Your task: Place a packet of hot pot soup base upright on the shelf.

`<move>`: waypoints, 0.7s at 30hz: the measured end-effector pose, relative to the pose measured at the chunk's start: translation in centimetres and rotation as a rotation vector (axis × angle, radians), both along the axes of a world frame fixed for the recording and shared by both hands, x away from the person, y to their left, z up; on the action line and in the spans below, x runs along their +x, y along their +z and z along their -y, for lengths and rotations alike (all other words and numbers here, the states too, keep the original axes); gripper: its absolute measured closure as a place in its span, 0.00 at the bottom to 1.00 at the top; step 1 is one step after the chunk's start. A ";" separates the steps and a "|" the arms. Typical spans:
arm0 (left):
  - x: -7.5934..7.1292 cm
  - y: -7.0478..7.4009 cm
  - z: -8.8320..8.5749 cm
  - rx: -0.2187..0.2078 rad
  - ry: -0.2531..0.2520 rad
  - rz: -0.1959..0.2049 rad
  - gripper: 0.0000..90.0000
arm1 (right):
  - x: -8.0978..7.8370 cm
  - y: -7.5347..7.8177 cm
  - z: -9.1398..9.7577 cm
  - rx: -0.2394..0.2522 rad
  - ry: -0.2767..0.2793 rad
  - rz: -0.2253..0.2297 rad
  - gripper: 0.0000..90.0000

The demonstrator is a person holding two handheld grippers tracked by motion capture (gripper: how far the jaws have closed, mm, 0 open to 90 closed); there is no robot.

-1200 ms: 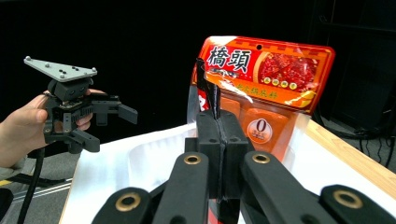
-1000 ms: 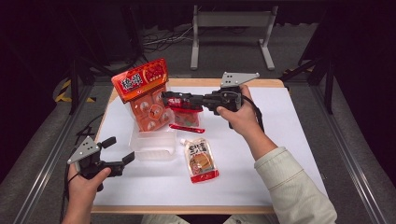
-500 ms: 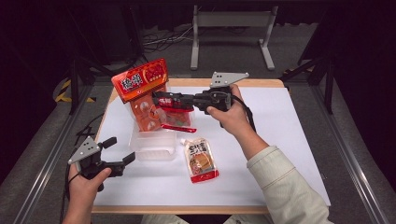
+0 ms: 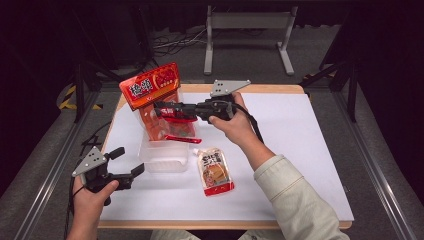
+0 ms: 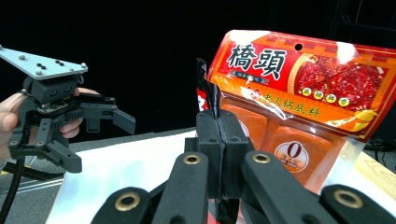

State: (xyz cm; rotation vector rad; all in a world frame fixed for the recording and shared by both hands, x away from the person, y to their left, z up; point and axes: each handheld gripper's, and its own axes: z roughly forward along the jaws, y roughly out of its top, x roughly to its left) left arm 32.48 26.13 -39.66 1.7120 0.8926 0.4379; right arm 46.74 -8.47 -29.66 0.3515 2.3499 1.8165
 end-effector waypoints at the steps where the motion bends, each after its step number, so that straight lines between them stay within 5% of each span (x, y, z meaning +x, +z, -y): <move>1: 0.0 0.0 0.0 -0.002 0.000 0.000 0.06 | 0.1 -0.1 -0.2 0.001 0.002 -0.002 1.00; 21: 0.5 -0.1 0.2 -0.017 -0.009 -0.008 0.06 | 0.7 -1.9 -3.5 -0.047 0.045 -0.008 1.00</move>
